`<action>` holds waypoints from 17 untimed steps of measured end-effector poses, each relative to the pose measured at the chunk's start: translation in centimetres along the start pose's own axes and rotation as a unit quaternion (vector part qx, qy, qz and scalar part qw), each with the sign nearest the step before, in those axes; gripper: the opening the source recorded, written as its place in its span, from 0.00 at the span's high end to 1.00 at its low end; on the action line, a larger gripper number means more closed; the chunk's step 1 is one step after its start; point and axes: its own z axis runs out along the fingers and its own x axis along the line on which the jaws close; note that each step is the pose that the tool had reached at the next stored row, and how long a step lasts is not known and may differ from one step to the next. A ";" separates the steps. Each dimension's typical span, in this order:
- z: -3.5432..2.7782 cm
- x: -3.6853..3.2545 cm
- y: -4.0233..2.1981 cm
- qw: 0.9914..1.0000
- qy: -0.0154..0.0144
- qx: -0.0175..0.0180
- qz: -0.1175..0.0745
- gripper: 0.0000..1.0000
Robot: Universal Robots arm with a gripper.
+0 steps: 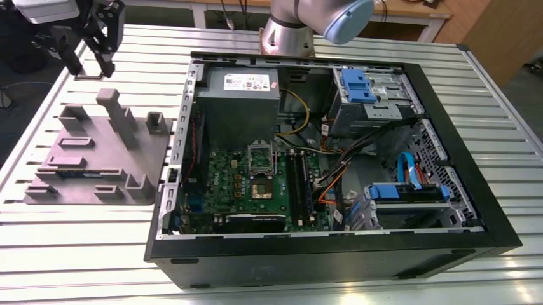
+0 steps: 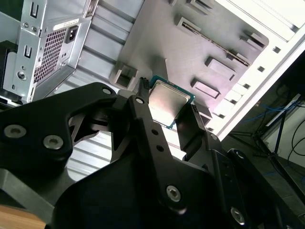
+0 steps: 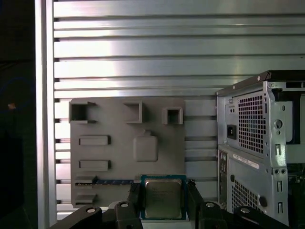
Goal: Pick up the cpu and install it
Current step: 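Pick up the cpu and move it towards the insertion slot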
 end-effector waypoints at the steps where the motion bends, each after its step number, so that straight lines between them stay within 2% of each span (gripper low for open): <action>1: 0.00 -0.06 0.00 1.000 0.000 0.000 0.000 0.53; 17: 0.05 -0.94 0.03 1.000 0.000 0.000 0.000 0.53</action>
